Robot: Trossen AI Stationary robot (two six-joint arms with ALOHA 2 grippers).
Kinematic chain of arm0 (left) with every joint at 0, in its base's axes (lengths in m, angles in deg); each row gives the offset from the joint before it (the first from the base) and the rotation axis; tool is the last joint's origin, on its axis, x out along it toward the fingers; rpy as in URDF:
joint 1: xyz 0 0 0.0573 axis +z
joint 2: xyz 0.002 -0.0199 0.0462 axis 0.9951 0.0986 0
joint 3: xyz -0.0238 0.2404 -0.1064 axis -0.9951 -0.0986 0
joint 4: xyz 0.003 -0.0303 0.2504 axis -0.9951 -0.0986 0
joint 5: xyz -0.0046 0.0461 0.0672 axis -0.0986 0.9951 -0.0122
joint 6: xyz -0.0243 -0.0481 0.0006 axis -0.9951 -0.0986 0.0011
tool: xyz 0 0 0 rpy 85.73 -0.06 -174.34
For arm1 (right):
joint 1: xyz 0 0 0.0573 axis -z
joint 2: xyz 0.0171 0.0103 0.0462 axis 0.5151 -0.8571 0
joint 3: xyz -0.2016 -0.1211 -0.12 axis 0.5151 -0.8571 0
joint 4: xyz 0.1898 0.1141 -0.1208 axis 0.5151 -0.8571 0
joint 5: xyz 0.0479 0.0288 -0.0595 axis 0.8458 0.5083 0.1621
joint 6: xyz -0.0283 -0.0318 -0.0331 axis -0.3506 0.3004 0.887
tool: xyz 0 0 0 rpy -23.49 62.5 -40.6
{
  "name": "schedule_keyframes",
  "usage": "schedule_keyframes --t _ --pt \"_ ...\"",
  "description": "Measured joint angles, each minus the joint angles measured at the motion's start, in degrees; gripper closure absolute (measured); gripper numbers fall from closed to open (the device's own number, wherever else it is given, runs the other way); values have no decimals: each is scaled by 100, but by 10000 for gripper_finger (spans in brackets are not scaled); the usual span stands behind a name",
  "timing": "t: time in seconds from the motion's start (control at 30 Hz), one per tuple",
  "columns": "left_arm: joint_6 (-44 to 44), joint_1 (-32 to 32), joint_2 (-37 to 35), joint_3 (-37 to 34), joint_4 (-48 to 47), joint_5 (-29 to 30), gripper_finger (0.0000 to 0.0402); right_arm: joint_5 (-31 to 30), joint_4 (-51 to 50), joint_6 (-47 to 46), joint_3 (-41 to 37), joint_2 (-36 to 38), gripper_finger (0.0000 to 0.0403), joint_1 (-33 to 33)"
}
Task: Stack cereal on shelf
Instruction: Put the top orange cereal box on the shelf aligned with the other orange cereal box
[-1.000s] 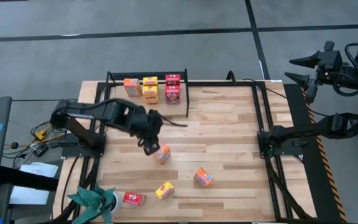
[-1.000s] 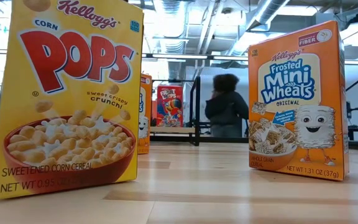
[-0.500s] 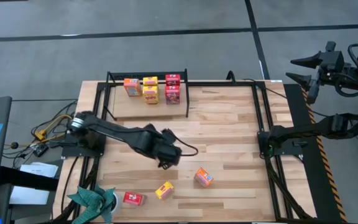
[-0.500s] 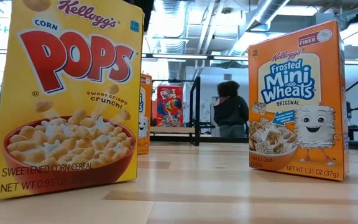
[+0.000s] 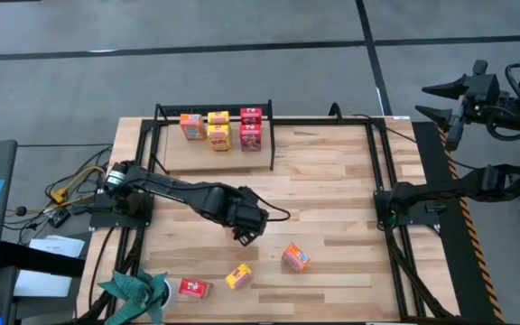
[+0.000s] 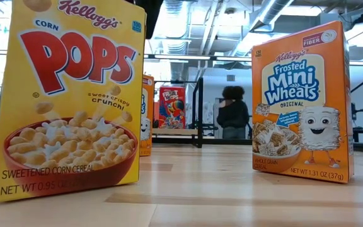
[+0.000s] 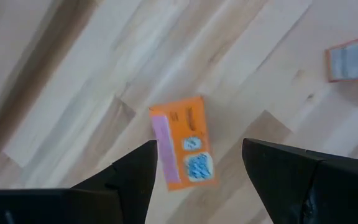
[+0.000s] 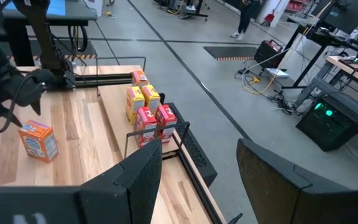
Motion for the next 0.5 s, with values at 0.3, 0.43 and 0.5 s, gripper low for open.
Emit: schedule_keyframes --t 0.3,0.43,0.5 --pt "-375 78 -1 3 -19 -620 177 1 1 0 0 -2 171 0" --pt "-345 221 -1 3 -46 -787 176 1 1 -2 0 -2 171 0" --pt "-200 290 -1 3 -78 -796 170 1 1 -2 0 -2 171 1"
